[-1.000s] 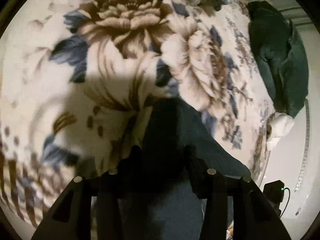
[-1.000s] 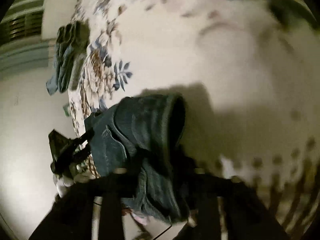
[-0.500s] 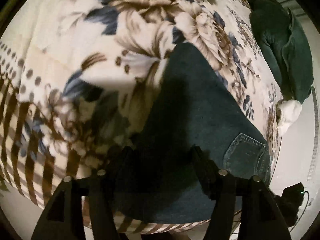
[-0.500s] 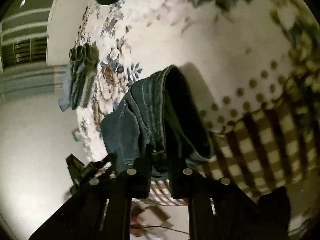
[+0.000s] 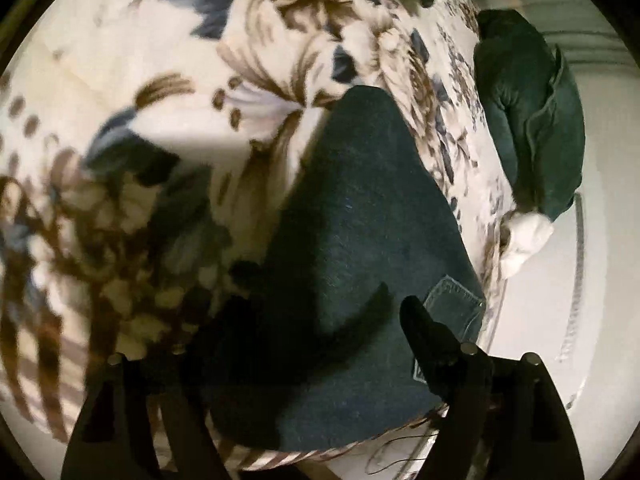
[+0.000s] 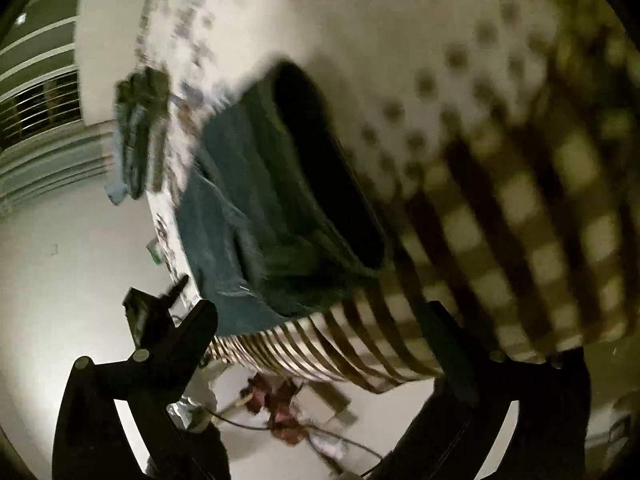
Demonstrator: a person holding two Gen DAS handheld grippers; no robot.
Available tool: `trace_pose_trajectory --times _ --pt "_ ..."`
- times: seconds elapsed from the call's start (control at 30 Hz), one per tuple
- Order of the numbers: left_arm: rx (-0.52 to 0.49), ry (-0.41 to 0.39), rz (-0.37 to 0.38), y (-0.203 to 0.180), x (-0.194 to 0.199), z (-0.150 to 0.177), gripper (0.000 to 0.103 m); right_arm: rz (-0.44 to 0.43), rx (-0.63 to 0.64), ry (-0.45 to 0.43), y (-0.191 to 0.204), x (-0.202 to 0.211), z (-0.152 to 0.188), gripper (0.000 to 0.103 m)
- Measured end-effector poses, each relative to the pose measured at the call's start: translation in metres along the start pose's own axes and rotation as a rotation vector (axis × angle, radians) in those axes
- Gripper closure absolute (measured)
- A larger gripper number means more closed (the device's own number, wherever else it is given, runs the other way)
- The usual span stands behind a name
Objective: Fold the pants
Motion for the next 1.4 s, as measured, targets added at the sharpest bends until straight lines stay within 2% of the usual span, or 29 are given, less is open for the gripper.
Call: trace_pose_trajectory --times 0.1,0.17,0.27,0.43,0.47,0.57,0.63,0.67,0.77,0.8,0.9,1.17,1.3,1.4 --pt "0.024 0.023 0.009 0.010 -0.014 -0.005 0.025 -0.041 -0.012 -0.006 0.002 -0.033 -0.008 0.000" --pt "0.002 0.030 0.007 0.009 -0.020 -0.008 0.022 -0.080 -0.023 -0.059 0.006 -0.041 -0.016 0.000" --pt "-0.040 0.037 -0.010 0.003 -0.023 -0.010 0.022 -0.162 -0.045 -0.162 0.021 -0.030 -0.020 0.000" --pt "-0.085 0.047 -0.037 -0.001 -0.032 -0.010 0.015 -0.160 -0.050 -0.217 0.018 -0.029 -0.018 0.002" --pt "-0.100 0.048 -0.049 -0.003 -0.034 -0.010 0.015 -0.148 -0.046 -0.226 0.019 -0.029 -0.018 0.006" --pt "-0.155 0.027 -0.046 -0.013 -0.035 -0.009 0.017 -0.105 -0.040 -0.238 0.021 -0.031 -0.016 0.035" --pt "-0.204 0.007 -0.065 -0.021 -0.036 -0.009 0.029 -0.095 -0.042 -0.242 0.021 -0.031 -0.018 0.041" --pt "-0.227 -0.008 -0.077 -0.023 -0.035 -0.009 0.041 -0.092 -0.042 -0.242 0.021 -0.031 -0.017 0.044" --pt "-0.198 -0.030 -0.048 -0.023 -0.025 -0.012 0.071 -0.069 -0.021 -0.238 0.028 -0.025 -0.013 0.056" --pt "-0.192 -0.035 -0.037 -0.024 -0.022 -0.011 0.075 -0.066 -0.008 -0.237 0.031 -0.022 -0.010 0.059" --pt "-0.205 -0.053 -0.028 -0.032 -0.010 -0.007 0.081 -0.052 0.037 -0.234 0.048 -0.011 -0.002 0.062" --pt "-0.196 -0.120 -0.009 -0.071 0.041 -0.002 0.083 -0.057 0.109 -0.197 0.104 0.027 0.003 0.064" --pt "-0.189 -0.167 -0.002 -0.099 0.083 -0.013 0.083 -0.066 0.160 -0.179 0.159 0.041 0.004 0.064" --pt "-0.183 -0.210 0.009 -0.123 0.121 -0.037 0.083 -0.078 0.205 -0.183 0.210 0.050 -0.001 0.064"
Point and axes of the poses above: each gripper's, at about its wrist camera, not at the fingertips, and x roughly against the way its jaws point, y to its left, z to its underside, the point moved 8 cm from there along -x, roughly the way its jaws point, and after that the axes turned 1 degree about y, right-handed, at the moved point
